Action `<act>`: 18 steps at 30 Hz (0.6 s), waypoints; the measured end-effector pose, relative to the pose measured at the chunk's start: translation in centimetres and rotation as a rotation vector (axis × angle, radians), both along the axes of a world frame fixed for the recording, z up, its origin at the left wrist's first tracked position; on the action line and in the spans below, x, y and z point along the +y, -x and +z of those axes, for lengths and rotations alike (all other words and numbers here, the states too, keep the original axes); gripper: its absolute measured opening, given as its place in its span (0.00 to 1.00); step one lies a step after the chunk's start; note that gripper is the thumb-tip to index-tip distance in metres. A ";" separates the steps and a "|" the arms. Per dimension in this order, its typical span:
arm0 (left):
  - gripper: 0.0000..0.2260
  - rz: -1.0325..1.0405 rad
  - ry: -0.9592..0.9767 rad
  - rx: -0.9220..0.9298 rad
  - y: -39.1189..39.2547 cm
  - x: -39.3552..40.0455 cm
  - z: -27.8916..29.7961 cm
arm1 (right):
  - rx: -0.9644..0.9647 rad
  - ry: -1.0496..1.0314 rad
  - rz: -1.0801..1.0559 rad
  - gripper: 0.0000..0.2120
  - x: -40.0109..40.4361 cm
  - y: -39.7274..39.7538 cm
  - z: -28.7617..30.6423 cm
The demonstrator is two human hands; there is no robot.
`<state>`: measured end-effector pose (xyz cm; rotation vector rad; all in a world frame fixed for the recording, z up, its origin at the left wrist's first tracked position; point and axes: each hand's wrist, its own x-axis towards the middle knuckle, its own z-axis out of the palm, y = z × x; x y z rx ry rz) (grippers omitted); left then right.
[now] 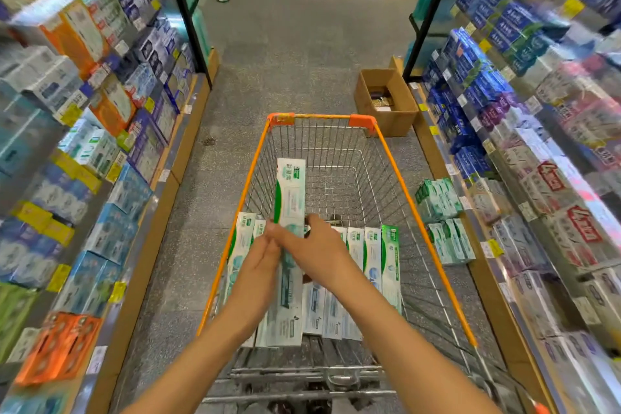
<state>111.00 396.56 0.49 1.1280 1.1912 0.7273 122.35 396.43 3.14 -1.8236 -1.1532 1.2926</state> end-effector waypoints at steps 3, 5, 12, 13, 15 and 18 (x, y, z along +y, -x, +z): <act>0.20 -0.102 0.047 -0.077 -1.1 0.9 0.5 | -0.032 -0.004 -0.035 0.19 0.6 -2.4 0.3; 0.20 -0.157 0.051 -0.048 -1.4 1.6 0.7 | -0.060 0.004 -0.038 0.18 0.8 -4.2 -0.5; 0.20 -0.039 -0.057 0.084 -1.0 2.6 -0.6 | -0.184 0.358 -0.053 0.19 2.1 -6.8 -9.9; 0.20 -0.030 -0.055 0.093 -0.6 2.7 -0.9 | -0.226 0.380 -0.017 0.18 2.1 -6.7 -11.1; 0.18 -0.006 -0.053 0.116 0.5 2.8 -1.4 | -0.287 0.400 0.041 0.22 2.0 -6.3 -12.9; 0.14 0.038 -0.030 0.124 2.3 2.6 -2.3 | -0.285 0.422 0.080 0.22 1.9 -5.4 -14.3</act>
